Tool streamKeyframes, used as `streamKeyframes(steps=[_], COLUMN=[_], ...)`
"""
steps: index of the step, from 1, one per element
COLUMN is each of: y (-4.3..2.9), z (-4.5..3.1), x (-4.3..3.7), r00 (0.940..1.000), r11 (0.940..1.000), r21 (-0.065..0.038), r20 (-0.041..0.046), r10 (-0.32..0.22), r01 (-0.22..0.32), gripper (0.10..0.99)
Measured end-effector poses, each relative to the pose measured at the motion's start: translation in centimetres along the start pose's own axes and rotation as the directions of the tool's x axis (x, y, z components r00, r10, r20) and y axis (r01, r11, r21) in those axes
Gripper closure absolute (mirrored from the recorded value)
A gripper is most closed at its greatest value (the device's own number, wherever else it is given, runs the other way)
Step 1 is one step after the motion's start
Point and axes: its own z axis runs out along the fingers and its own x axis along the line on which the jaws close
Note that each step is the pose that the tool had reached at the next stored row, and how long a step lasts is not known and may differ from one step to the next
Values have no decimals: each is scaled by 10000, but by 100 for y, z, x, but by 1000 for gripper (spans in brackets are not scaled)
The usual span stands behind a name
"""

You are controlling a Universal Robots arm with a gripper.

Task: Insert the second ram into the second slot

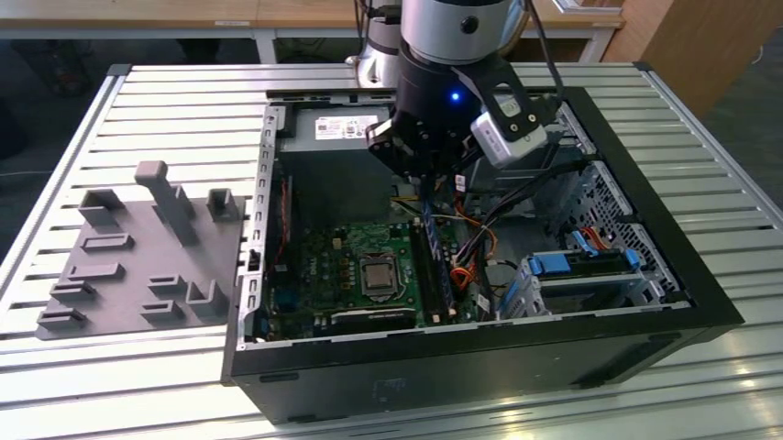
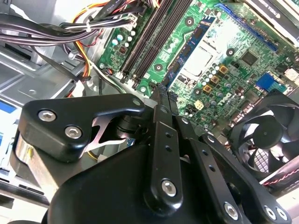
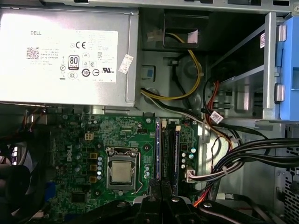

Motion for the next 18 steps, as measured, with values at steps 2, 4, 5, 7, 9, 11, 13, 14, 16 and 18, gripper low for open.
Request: streamKeyframes(steps=[2, 4, 5, 7, 9, 11, 13, 14, 16, 18], y=[-2, -4, -5, -6, -8, -9, -9, -9, -9, -9], z=[7, 14, 18, 25, 32, 36, 41, 43, 47, 51], x=[0, 0, 0, 1, 1, 1, 1, 1, 1, 1], r00=[10000, 10000, 10000, 10000, 10000, 10000, 10000, 10000, 10000, 10000], r11=[10000, 10000, 10000, 10000, 10000, 10000, 10000, 10000, 10000, 10000], r21=[0, 0, 1, 0, 1, 2, 1, 1, 1, 1], r20=[0, 0, 0, 0, 0, -1, 0, -1, 0, 0], r10=[0, 0, 0, 1, 0, 0, 0, 0, 0, 0], r01=[0, 0, 0, -1, 0, 0, 0, 0, 0, 0], gripper=[973, 973, 973, 973, 973, 973, 973, 973, 973, 973])
